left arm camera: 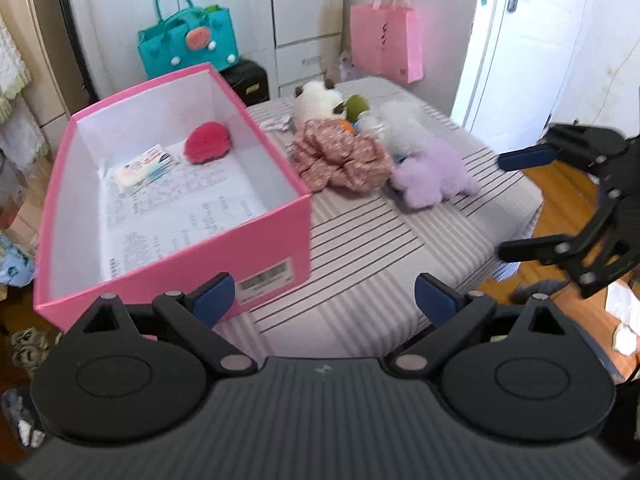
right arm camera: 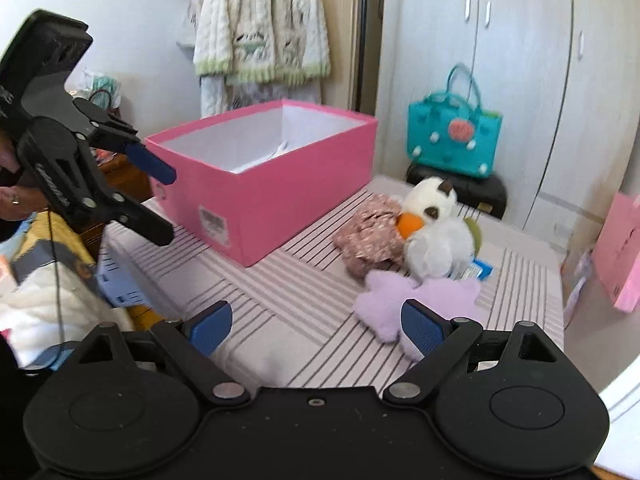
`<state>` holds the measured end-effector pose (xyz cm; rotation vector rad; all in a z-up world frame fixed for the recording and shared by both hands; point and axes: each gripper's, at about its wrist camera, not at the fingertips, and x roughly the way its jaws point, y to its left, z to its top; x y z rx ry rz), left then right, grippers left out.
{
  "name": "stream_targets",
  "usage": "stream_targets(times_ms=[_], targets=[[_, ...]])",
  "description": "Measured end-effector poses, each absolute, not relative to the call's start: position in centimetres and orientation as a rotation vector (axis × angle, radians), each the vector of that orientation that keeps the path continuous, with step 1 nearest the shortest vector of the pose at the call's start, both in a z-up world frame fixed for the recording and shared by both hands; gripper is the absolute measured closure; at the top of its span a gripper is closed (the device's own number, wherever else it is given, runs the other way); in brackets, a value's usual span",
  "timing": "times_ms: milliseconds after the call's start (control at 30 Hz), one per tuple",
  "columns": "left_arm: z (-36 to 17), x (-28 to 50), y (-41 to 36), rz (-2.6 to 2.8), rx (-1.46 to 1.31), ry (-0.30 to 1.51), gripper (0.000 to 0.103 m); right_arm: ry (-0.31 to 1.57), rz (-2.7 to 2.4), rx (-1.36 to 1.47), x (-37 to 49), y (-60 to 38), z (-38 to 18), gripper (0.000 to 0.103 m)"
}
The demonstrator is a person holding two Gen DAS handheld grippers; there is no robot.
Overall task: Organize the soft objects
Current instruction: 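Move both tools back toward the remaining plush toys, then grasp the lilac plush toy with the left tool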
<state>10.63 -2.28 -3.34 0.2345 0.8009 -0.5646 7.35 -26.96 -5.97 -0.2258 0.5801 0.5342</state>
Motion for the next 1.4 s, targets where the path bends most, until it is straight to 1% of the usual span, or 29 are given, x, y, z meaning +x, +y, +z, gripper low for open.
stream_targets(times_ms=[167,200,267,300,400,667,800,900,967,1033,1100,1167,1233,1267,1300,1333,1367,1400], targets=[[-4.2,9.4,-3.6,-0.537,0.226,0.682,0.005,0.490,0.513,-0.168,7.7,-28.0,-8.4,0.009],[-4.4,9.2,-3.9,-0.541,0.222,0.663,0.005,0.447,0.493,-0.160,7.6,-28.2,-8.7,0.009],[-4.6,9.1,-4.5,-0.562,0.195,0.660,0.005,0.369,0.444,-0.154,7.4,-28.7,-9.2,0.009],[-4.8,9.3,-4.8,-0.576,0.174,0.668,0.005,0.361,0.431,-0.158,7.4,-28.7,-9.4,0.009],[-5.3,9.9,-5.9,-0.605,0.107,0.669,0.005,0.384,0.410,-0.147,8.1,-29.3,-10.2,0.009],[-7.8,11.1,-10.9,-0.616,0.136,0.625,0.009,0.488,0.330,-0.056,10.5,-31.3,-12.9,0.009],[-9.3,12.1,-13.5,-0.596,0.167,0.605,0.009,0.500,0.288,-0.072,11.5,-31.6,-13.5,0.009],[-10.0,13.2,-14.3,-0.602,0.130,0.625,0.009,0.523,0.283,-0.094,12.2,-31.3,-13.9,0.009],[-10.4,14.3,-14.5,-0.606,0.051,0.663,0.013,0.571,0.293,-0.074,13.0,-31.2,-14.3,0.011],[-10.9,15.3,-14.4,-0.624,-0.039,0.694,0.016,0.573,0.312,-0.045,13.1,-31.3,-14.4,0.012],[-11.2,16.2,-14.1,-0.635,-0.096,0.706,0.022,0.563,0.302,-0.059,13.2,-30.9,-14.6,0.013],[-11.4,16.7,-14.0,-0.637,-0.127,0.705,0.030,0.545,0.277,-0.093,13.1,-30.6,-14.8,0.015],[-11.7,16.9,-14.0,-0.635,-0.143,0.700,0.036,0.526,0.282,-0.094,13.0,-30.5,-14.7,0.017],[-11.8,17.0,-14.0,-0.640,-0.150,0.702,0.041,0.514,0.287,-0.089,12.8,-30.5,-14.6,0.019],[-11.9,17.0,-14.0,-0.651,-0.158,0.706,0.044,0.499,0.292,-0.089,12.6,-30.5,-14.5,0.020],[-12.0,17.1,-14.1,-0.661,-0.167,0.713,0.046,0.487,0.291,-0.099,12.4,-30.3,-14.4,0.020],[-12.2,17.1,-14.0,-0.654,-0.176,0.720,0.051,0.475,0.284,-0.116,12.3,-30.2,-14.4,0.020],[-12.4,17.1,-14.1,-0.649,-0.181,0.725,0.054,0.471,0.272,-0.136,12.3,-30.0,-14.4,0.024]])
